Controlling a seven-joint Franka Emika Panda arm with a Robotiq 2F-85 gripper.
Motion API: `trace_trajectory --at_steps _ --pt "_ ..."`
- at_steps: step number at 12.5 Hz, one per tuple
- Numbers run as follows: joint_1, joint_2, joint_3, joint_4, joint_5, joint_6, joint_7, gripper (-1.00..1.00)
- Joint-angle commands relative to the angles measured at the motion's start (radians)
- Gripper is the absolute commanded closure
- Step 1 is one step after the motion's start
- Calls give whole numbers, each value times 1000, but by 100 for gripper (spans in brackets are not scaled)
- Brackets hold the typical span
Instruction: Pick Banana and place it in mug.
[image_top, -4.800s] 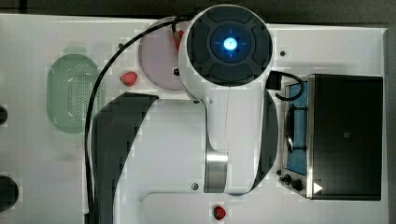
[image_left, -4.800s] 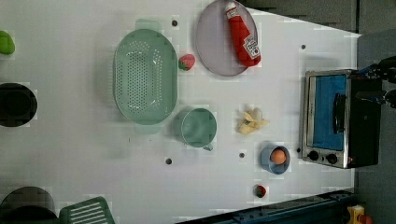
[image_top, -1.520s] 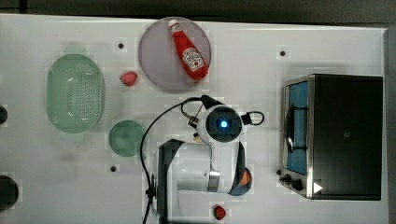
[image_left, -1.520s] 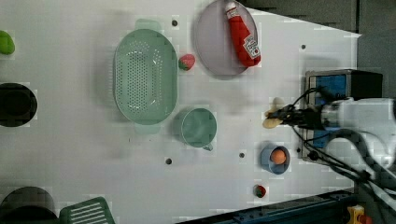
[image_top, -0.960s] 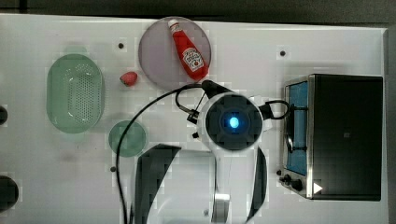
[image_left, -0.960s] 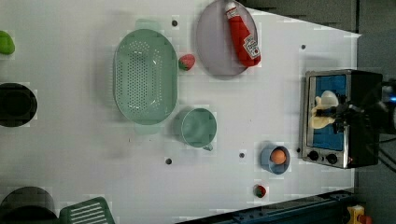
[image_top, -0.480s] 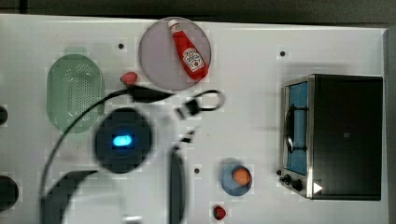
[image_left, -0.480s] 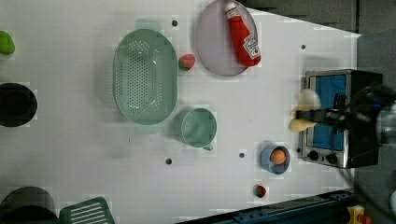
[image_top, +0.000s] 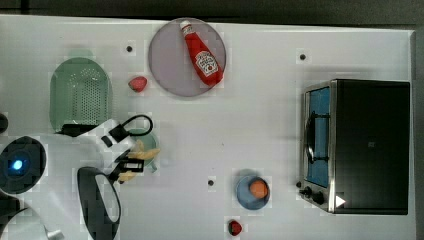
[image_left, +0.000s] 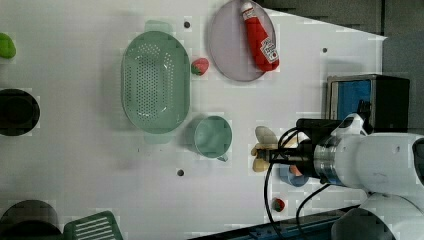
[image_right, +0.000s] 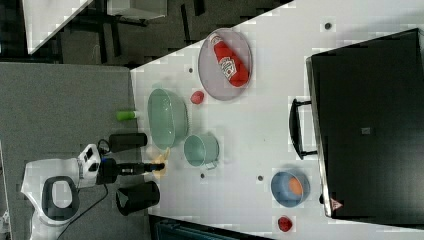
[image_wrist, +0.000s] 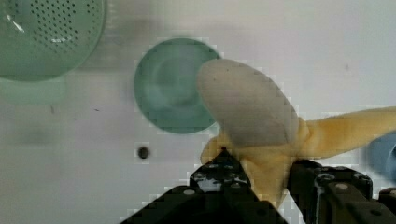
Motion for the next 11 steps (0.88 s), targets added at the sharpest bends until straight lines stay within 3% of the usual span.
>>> trace_trajectory --at_steps 1,8,9,11 --pt "-24 52 23 9 -5 65 234 42" --pt "-25 238 31 -53 -12 301 317 42" --pt "-25 253 25 -54 -18 304 358 36" --pt "-25 279 23 -64 -35 316 416 -6"
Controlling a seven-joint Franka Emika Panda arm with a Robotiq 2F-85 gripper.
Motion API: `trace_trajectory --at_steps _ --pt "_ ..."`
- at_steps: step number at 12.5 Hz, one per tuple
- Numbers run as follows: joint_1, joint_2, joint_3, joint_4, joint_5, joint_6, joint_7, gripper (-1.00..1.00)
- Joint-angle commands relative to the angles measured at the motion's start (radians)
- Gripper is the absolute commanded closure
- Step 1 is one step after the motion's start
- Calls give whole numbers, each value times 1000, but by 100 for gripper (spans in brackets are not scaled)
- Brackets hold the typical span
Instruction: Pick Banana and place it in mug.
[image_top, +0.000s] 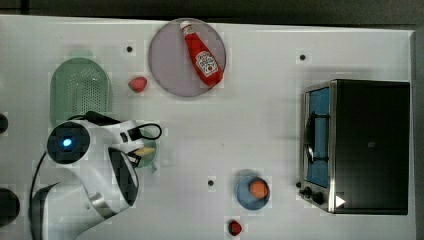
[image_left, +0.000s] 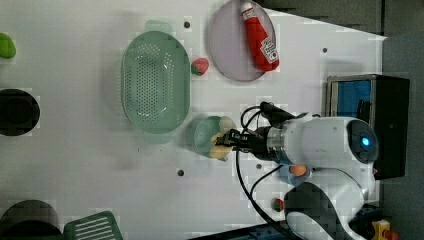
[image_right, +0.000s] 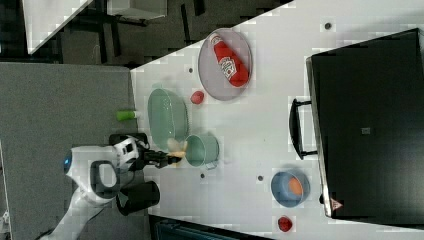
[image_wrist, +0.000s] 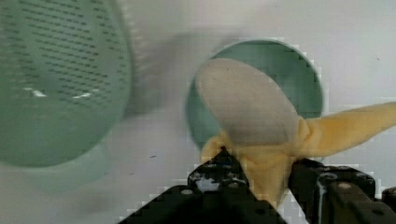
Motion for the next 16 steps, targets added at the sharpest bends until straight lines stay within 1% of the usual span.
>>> trace_trajectory --at_steps 1,4,5,7,11,14,16 --pt "7 3 -12 -19 -11 20 129 -30" --pt "6 9 -20 -23 -19 70 129 -95" --pt "6 1 -27 -14 -19 81 129 -100" --pt "-6 -41 -48 13 -16 65 130 -100" --pt "-26 -212 -152 116 -16 -152 127 -100" --pt "-35 -305 -262 216 -16 -367 127 -100" --pt "-37 -351 -370 297 -16 -502 126 -100"
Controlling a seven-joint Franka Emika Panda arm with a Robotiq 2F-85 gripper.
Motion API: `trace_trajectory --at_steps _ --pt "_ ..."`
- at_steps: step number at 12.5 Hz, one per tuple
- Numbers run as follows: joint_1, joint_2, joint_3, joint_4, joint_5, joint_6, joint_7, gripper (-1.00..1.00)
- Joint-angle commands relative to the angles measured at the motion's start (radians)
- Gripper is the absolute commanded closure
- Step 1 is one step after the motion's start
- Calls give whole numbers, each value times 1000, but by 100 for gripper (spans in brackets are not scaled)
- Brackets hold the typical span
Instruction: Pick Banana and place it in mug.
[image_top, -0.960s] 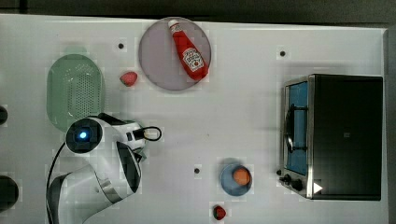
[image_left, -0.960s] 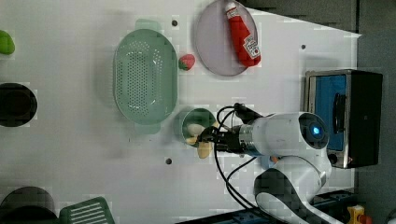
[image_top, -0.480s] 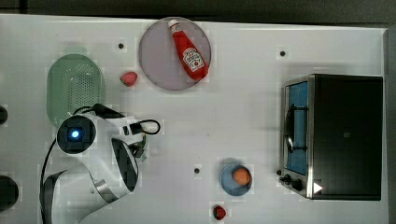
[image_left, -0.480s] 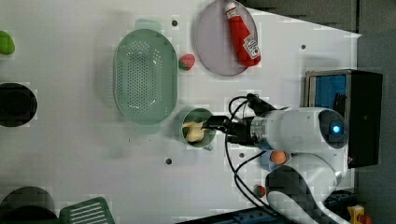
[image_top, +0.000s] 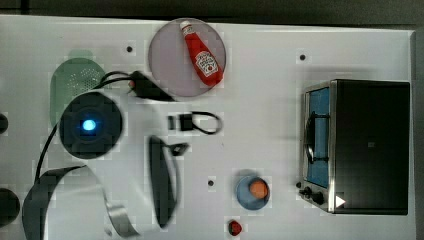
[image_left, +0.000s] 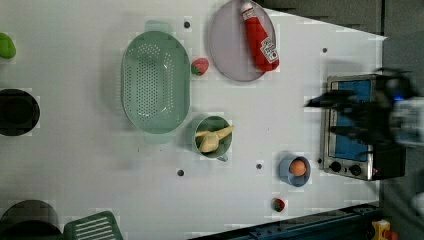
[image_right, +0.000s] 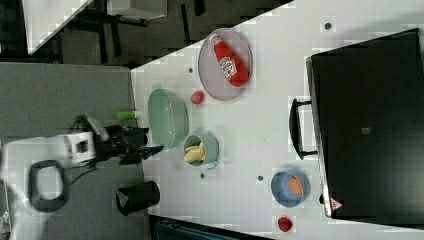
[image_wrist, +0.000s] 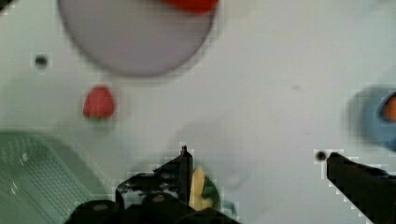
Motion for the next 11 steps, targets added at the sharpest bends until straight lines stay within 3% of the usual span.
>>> trace_trajectory --at_steps 1,2,4,11 --pt "-33 -57 -143 119 5 -180 38 -100" --pt "-32 -73 -222 160 15 -250 31 -100" --pt "-32 -85 -267 175 27 -293 -12 -100" --pt "-28 -87 -260 171 27 -328 -63 -100"
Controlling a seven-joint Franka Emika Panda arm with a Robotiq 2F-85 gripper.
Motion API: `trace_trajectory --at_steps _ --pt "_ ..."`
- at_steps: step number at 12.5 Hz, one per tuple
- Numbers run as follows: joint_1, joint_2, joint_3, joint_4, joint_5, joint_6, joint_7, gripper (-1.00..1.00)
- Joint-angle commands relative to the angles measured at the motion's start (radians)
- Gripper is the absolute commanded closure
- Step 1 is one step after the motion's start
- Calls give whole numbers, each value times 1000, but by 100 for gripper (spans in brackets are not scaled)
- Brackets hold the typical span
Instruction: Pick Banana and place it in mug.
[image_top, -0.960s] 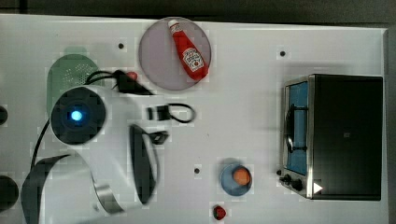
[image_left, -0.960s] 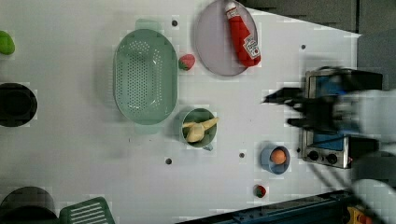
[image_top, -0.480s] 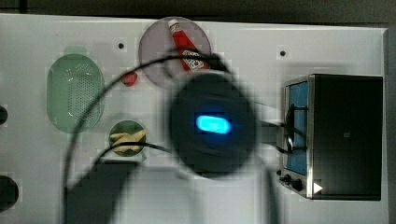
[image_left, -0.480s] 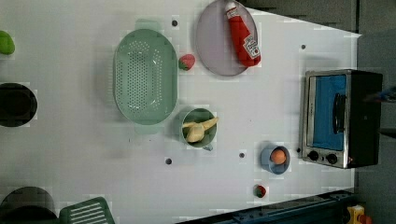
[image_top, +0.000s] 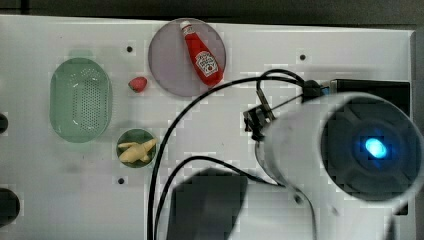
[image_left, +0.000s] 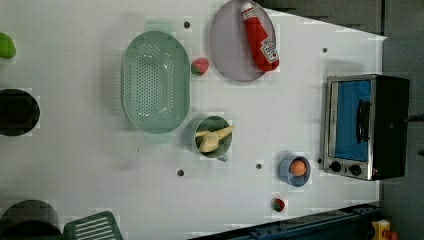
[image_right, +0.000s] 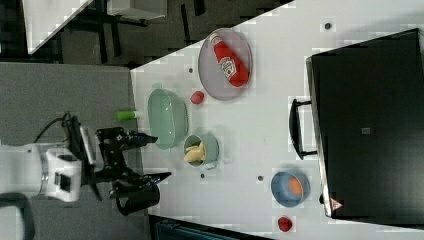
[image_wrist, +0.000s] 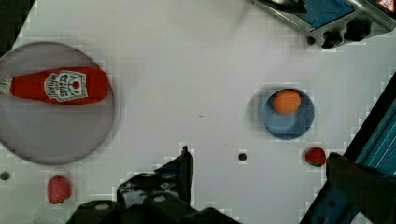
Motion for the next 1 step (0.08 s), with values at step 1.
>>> trace_trajectory --at_steps 1 --pt "48 -4 43 4 11 -1 -30 -100"
